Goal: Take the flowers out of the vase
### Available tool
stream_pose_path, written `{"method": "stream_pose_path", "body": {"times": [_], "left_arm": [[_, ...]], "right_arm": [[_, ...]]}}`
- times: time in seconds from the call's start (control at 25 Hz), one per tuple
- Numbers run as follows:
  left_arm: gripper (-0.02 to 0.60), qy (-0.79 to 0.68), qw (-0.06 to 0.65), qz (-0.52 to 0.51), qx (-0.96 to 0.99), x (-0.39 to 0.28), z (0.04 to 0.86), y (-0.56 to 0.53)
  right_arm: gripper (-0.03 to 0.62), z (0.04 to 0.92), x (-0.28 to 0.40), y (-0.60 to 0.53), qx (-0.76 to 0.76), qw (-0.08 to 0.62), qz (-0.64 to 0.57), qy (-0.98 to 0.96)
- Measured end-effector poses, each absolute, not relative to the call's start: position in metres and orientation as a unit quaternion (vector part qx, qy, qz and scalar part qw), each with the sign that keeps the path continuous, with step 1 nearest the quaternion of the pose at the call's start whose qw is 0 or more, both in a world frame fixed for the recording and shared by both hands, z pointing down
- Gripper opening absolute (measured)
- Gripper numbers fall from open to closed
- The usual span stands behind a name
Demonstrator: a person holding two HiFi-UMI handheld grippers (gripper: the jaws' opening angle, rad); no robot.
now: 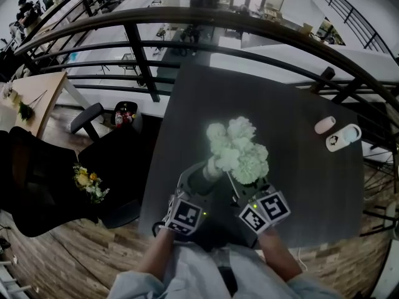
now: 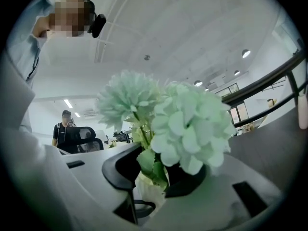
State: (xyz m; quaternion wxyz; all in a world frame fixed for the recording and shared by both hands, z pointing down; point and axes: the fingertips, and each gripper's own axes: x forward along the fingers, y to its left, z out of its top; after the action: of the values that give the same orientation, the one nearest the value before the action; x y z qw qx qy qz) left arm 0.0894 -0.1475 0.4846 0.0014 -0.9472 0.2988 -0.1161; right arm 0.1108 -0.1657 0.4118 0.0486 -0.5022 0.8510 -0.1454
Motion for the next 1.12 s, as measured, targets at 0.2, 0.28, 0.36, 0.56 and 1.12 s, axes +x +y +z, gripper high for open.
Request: {"method": "stream_pose_path", "body": {"times": [0.2, 0.28, 0.36, 0.56, 1.12], "left_arm": [[0.256, 0.301, 0.001, -0.118, -0.946, 0.088, 0.484, -0.147], [0.256, 0.3, 0.001, -0.118, -0.947, 0.088, 0.486, -0.147], [0.255, 0.3, 0.0, -0.118, -0.947, 0.088, 0.486, -0.147], [0.255, 0.303, -0.005, -0.112, -0.947, 0.088, 0.484, -0.15], [0.255, 0.306, -0.006, -0.119, -0.945, 0.087, 0.489, -0.149]], "right_arm": [[0.114, 0.405, 0.112, -0.167, -0.502, 0.057, -0.141, 0.851], [0.112, 0.401, 0.113, -0.167, -0.503, 0.06, -0.139, 0.851], [0.112, 0.397, 0.114, -0.167, -0.504, 0.064, -0.137, 0.85], [0.109, 0.387, 0.116, -0.169, -0.505, 0.068, -0.13, 0.85], [0.104, 0.356, 0.129, -0.166, -0.517, 0.085, -0.131, 0.842]]}}
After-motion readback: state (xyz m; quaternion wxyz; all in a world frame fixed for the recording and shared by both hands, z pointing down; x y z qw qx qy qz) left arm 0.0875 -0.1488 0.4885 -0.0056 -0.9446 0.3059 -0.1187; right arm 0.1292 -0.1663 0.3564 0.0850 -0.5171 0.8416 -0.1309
